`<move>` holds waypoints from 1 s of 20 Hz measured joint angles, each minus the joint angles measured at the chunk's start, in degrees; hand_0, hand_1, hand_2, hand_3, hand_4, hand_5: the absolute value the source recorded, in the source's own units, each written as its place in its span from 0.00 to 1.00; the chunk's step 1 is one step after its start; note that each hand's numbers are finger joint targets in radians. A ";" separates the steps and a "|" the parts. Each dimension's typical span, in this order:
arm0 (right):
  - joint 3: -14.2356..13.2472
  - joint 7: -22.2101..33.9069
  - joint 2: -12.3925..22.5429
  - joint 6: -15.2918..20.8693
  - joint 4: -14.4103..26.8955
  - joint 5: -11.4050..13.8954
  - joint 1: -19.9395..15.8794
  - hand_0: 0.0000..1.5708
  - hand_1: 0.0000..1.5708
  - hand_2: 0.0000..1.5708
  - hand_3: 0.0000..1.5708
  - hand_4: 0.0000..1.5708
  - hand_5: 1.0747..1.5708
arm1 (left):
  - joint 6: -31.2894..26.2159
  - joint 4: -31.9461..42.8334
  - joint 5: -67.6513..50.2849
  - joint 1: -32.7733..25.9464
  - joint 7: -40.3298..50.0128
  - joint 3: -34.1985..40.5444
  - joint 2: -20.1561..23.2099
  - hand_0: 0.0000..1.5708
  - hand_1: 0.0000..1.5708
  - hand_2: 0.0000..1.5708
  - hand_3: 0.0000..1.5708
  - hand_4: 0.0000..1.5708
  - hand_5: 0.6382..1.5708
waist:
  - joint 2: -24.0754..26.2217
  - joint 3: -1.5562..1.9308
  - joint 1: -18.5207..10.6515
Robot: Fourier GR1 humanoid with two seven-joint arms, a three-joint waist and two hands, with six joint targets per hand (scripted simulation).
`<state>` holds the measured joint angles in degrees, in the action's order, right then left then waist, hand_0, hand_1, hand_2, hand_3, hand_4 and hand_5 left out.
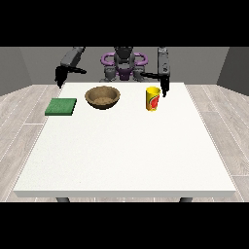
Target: Pick the cup and pour the ball into the bowl, then pick the bowl and place it on the pad
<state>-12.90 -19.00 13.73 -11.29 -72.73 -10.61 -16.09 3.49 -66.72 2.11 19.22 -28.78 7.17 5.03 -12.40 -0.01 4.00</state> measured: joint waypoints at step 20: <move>-3.65 -2.85 6.05 -7.64 4.45 -4.21 -4.30 0.00 0.00 0.00 0.00 0.00 0.97 | 17.03 23.04 7.11 9.37 -16.75 5.02 4.04 0.85 0.85 1.00 1.00 0.55 0.93 | -5.60 0.20 6.03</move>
<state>-16.55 -21.85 19.77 -18.93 -68.27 -14.82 -20.39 20.52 -43.68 9.22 28.59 -45.53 12.19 9.07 -18.00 0.19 10.03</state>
